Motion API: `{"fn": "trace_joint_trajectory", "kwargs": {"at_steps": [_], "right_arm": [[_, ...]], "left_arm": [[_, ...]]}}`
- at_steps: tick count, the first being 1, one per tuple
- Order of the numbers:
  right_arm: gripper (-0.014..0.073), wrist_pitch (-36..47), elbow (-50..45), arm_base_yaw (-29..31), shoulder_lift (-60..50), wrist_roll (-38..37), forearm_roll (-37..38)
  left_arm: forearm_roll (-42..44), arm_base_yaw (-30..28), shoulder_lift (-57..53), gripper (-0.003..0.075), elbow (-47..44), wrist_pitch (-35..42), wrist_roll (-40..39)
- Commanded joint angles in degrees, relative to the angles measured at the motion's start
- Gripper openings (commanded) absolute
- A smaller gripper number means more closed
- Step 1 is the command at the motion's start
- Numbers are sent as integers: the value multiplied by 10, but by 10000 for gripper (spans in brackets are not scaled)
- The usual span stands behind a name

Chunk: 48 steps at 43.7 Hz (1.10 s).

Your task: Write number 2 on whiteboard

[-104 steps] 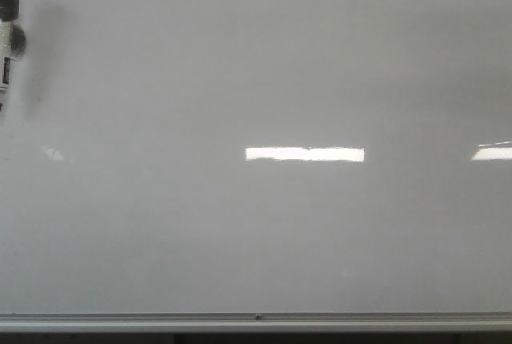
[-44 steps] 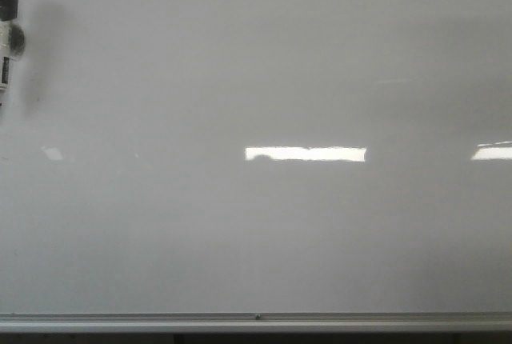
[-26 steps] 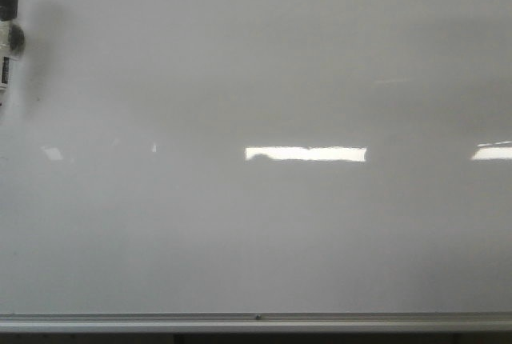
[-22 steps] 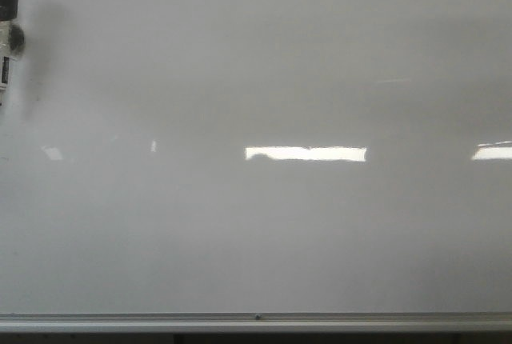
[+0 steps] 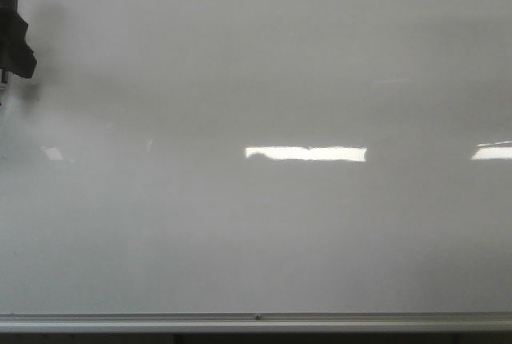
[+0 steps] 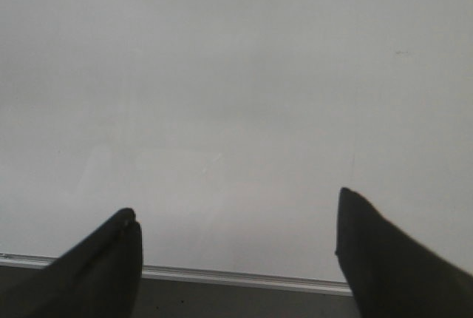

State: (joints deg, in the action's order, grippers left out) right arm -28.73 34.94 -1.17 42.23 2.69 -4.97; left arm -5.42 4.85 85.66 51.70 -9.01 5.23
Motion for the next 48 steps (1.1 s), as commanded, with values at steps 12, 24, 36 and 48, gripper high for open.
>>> {"fn": "trace_joint_trajectory", "kwargs": {"at_steps": [12, 24, 36, 48], "right_arm": [[570, 41, 19, 0, 1, 5, 5], [570, 41, 19, 0, 1, 5, 5], [570, 42, 19, 0, 1, 5, 5], [570, 46, 20, 0, 1, 5, 4]], "left_arm": [[-7, 4, 8, 564, 19, 58, -1], [-7, 5, 15, 406, 19, 63, -1], [-7, 5, 15, 144, 19, 79, -1], [-4, 5, -10, -11, 19, 37, -1]]}}
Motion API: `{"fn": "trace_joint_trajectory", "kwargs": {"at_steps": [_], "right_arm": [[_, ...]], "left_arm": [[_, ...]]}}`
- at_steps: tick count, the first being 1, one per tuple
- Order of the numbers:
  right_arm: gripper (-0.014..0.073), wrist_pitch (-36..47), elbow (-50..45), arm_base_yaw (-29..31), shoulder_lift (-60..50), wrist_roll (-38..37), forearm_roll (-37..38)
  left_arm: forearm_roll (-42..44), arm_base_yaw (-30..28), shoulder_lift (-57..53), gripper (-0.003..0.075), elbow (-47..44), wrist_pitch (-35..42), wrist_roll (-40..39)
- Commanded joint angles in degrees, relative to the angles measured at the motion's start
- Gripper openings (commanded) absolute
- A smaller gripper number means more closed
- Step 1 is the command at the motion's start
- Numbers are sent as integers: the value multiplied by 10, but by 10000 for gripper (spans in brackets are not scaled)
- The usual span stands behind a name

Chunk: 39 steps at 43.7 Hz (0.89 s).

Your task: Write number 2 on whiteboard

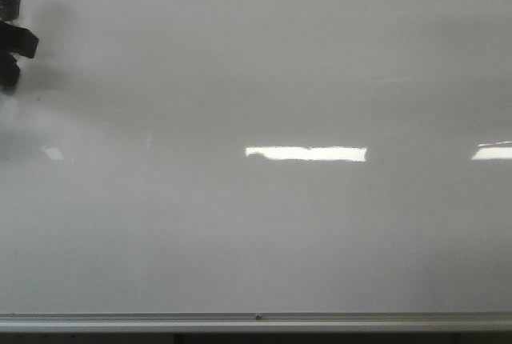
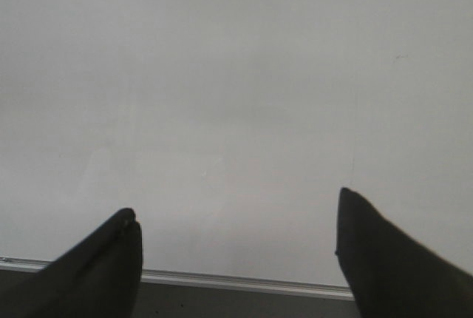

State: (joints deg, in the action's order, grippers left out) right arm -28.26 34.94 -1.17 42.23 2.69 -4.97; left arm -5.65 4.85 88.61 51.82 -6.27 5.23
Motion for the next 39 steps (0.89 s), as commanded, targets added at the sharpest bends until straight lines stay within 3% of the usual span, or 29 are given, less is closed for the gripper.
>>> {"fn": "trace_joint_trajectory", "kwargs": {"at_steps": [1, 5, 12, 22, 27, 32, 39], "right_arm": [[570, 37, 23, 0, 1, 5, 1], [569, -3, 42, 0, 5, 5, -10], [569, -103, 93, 0, 30, 12, -11], [569, -201, 148, 0, 91, 122, -80], [569, -241, 169, 0, 121, 214, -162], [569, -257, 187, -20, 140, 309, -252], [569, -277, 218, -96, 156, 418, -283]], "left_arm": [[-2, 5, -46, -13, 18, -2, -1], [3, 5, -76, -13, 28, -76, 5], [2, 15, -128, -13, 71, -278, 72], [-36, 80, -171, -13, 119, -466, 183], [-67, 136, -173, -13, 130, -517, 255], [-70, 205, -170, -13, 131, -526, 258], [-70, 300, -166, -13, 133, -526, 289]]}}
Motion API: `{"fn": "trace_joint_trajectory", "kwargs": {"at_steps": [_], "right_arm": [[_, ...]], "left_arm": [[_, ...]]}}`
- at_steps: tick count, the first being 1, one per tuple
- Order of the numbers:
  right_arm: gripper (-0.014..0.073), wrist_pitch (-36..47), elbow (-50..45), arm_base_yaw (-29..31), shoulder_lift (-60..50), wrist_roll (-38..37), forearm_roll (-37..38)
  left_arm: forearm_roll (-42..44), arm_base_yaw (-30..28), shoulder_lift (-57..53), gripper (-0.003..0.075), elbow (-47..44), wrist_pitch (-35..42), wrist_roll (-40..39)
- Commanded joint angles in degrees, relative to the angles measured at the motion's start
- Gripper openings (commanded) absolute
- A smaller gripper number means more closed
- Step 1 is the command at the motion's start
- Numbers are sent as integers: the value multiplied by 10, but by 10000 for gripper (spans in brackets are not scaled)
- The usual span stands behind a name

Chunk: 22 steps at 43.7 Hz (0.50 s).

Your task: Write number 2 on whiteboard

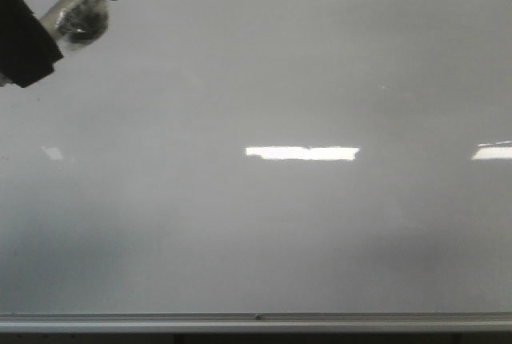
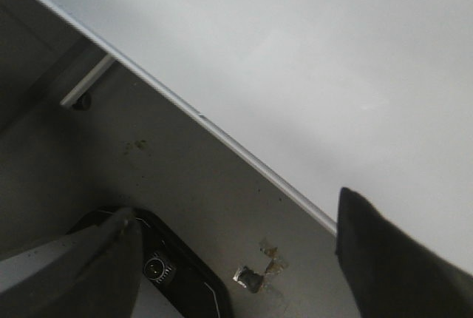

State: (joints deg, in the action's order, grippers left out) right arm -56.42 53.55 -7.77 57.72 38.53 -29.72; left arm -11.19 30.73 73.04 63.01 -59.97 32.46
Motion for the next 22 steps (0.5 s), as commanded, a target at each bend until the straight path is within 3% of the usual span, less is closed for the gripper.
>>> {"fn": "trace_joint_trajectory", "kwargs": {"at_steps": [1, 12, 22], "right_arm": [[569, 1, 39, -46, 5, 71, -36], [569, -14, 91, -187, 47, 139, -32], [569, -12, 132, -253, 104, 140, -29]], "left_arm": [[-14, 52, -8, -13, 22, 13, 18], [-6, 164, 33, -13, 71, 15, 21], [3, 215, 63, -13, 107, 15, 28]]}}
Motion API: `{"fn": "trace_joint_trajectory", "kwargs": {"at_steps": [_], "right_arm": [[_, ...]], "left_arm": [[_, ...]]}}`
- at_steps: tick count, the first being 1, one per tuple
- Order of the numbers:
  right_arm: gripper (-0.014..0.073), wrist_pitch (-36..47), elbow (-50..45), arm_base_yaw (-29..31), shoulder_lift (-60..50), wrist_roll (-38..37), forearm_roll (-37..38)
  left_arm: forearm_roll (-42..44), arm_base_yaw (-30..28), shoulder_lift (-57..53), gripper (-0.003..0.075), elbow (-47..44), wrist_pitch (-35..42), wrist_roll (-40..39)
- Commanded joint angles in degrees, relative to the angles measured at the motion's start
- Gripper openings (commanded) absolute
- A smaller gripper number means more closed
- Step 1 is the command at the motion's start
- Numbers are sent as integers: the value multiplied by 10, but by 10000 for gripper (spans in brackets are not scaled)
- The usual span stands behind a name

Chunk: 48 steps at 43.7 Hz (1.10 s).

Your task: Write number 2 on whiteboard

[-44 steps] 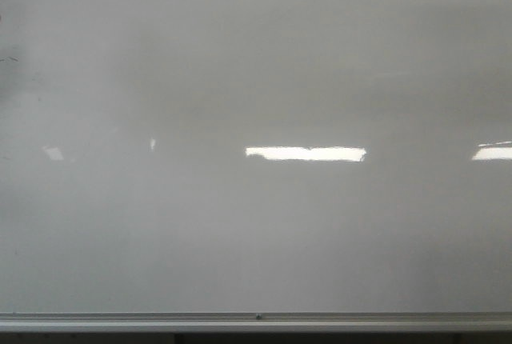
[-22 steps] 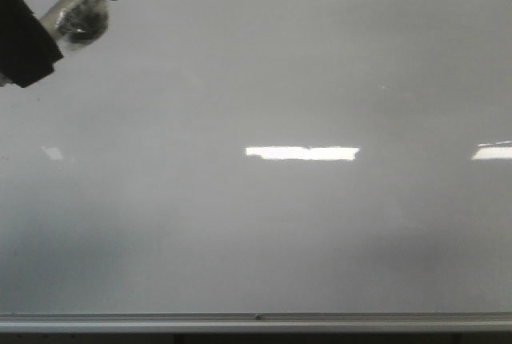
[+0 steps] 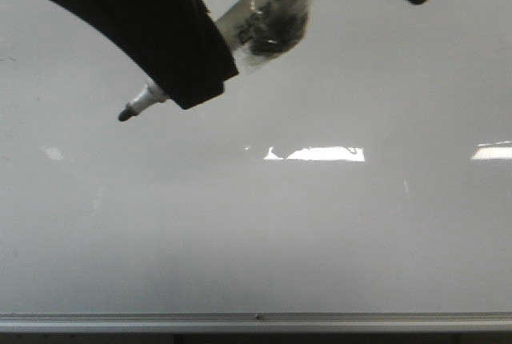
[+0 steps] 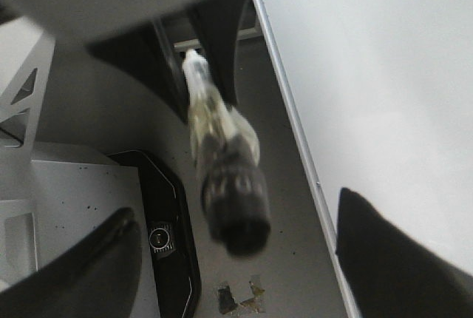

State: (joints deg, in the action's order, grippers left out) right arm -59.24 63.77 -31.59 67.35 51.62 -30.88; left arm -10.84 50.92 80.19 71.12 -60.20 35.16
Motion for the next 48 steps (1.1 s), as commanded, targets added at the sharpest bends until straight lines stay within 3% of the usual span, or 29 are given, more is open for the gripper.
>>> {"fn": "trace_joint_trajectory", "kwargs": {"at_steps": [1, 7, 27, 38, 42, 48], "right_arm": [[569, 16, 33, -19, 13, 10, -17], [566, 12, 41, -35, 26, 11, -17], [309, 8, 41, -35, 26, 11, -2], [44, 7, 41, -35, 27, 10, -2], [-12, 4, 41, -35, 27, 10, -2], [-19, 1, 41, -35, 27, 10, -2]], "left_arm": [[-1, 13, -8, -13, 27, 17, 1], [5, 14, -5, -13, 27, 17, 1], [28, 14, -5, -13, 27, 19, 1], [28, 14, -5, -1, 27, 43, 1], [28, 14, -5, 79, 27, 44, 1], [28, 14, -5, 376, 27, 46, 1]]}}
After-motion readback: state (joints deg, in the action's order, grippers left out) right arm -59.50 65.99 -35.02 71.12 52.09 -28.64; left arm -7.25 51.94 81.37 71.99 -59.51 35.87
